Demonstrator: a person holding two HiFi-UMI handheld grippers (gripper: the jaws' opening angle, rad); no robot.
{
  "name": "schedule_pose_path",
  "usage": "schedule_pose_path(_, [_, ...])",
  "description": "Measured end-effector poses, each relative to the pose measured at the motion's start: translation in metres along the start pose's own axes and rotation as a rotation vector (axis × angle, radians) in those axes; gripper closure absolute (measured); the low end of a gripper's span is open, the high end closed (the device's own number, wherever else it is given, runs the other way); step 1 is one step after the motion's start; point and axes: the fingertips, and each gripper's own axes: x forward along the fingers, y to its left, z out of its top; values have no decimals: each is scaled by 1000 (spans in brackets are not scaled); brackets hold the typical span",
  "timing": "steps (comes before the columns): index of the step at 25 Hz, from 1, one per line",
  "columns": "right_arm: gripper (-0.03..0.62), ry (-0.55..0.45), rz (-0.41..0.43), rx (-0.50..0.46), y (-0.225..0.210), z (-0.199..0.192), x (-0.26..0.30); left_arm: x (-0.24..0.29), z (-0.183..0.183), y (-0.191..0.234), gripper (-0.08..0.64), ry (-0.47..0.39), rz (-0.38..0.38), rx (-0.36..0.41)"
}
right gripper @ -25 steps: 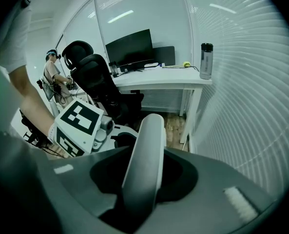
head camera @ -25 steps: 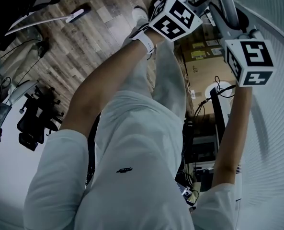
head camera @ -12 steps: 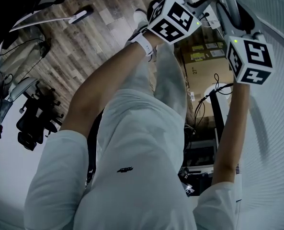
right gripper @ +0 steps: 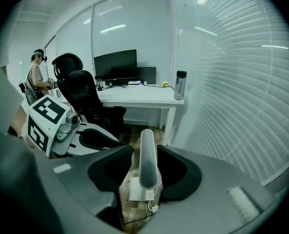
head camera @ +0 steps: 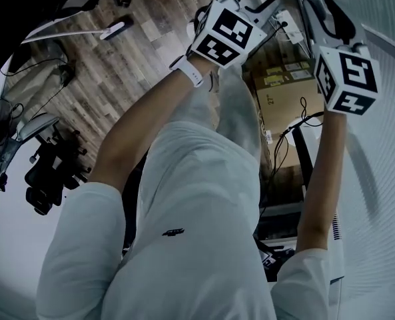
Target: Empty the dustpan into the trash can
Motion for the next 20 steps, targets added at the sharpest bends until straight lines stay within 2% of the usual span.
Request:
schedule_pose_path(8, [419,-67,-23,28,8,13,-49,-51,29,-14,446,-41,48,0])
schedule_pose_path(9, [427,-76,-21,25,10,15,-56,-58,33,-16,446,-48,53,-2])
schedule_pose_path(11, [482,-92,-17,4,17,19,-70,-72,40,-20,446,-59,67,-9])
schedule_pose_path(15, [511,-128,-5,-23,30,30,-96,-103,54,-28,448,-79,97,-22])
schedule_pose_path(20, [534,-179,-3,9,40,40,-131,-143,71,-43,482,-96,132,-8])
